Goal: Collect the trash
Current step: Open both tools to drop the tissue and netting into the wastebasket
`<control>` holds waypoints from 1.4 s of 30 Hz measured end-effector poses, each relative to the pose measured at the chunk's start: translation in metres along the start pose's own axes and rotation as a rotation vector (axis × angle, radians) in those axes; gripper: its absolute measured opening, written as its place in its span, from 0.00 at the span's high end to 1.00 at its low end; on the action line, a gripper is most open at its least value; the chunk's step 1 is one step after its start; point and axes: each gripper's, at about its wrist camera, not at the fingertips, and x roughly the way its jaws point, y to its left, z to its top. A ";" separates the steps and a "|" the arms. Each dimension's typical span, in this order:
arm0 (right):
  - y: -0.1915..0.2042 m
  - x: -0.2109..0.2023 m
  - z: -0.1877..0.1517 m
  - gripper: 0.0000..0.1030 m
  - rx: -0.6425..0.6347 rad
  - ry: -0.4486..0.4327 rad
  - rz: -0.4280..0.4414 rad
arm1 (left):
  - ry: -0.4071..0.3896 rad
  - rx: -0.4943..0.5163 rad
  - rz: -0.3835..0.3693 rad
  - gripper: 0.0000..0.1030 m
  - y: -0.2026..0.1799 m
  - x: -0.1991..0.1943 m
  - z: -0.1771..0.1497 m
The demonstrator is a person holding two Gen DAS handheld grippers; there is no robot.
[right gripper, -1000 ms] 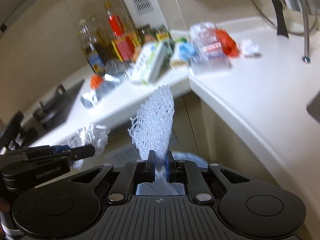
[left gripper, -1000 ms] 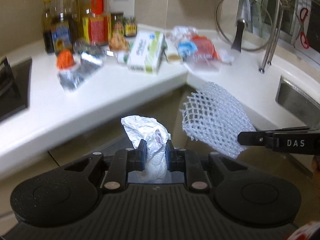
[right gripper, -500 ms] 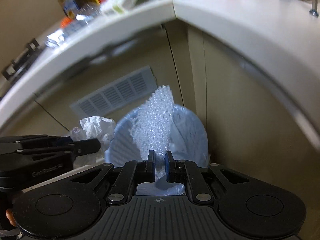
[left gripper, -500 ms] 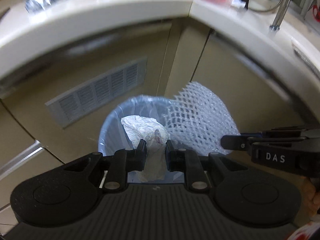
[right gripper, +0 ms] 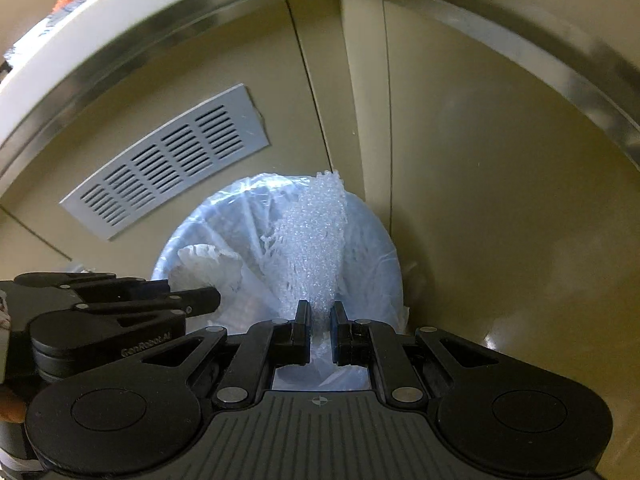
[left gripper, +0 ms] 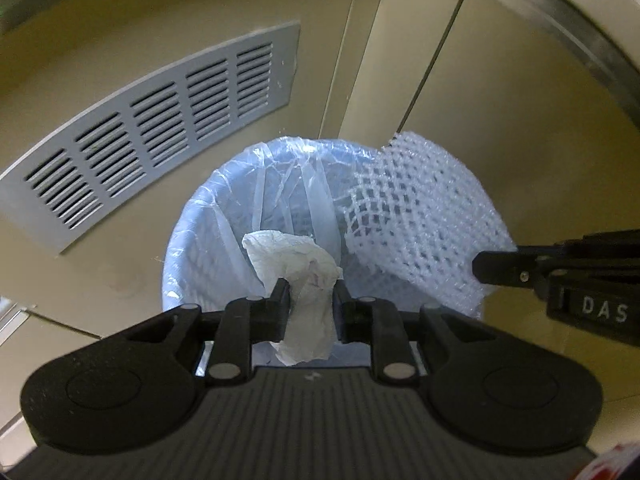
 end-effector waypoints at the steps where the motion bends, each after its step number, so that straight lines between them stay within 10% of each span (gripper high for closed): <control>1: 0.000 0.001 0.001 0.91 0.003 0.003 -0.003 | 0.004 0.003 -0.003 0.78 0.001 0.003 0.000; 8: 0.003 0.011 0.006 0.91 0.016 0.023 -0.013 | 0.042 0.020 -0.014 0.54 0.006 0.016 0.003; 28: 0.009 0.033 0.010 0.89 0.026 0.074 0.030 | 0.022 0.040 -0.017 0.53 0.010 -0.004 0.001; 33: 0.013 0.029 0.006 0.53 -0.003 0.049 0.026 | 0.020 0.023 -0.009 0.53 0.012 -0.005 -0.001; 42: 0.013 0.014 -0.005 0.51 0.005 0.061 0.020 | 0.009 0.004 0.000 0.53 0.007 -0.020 -0.009</control>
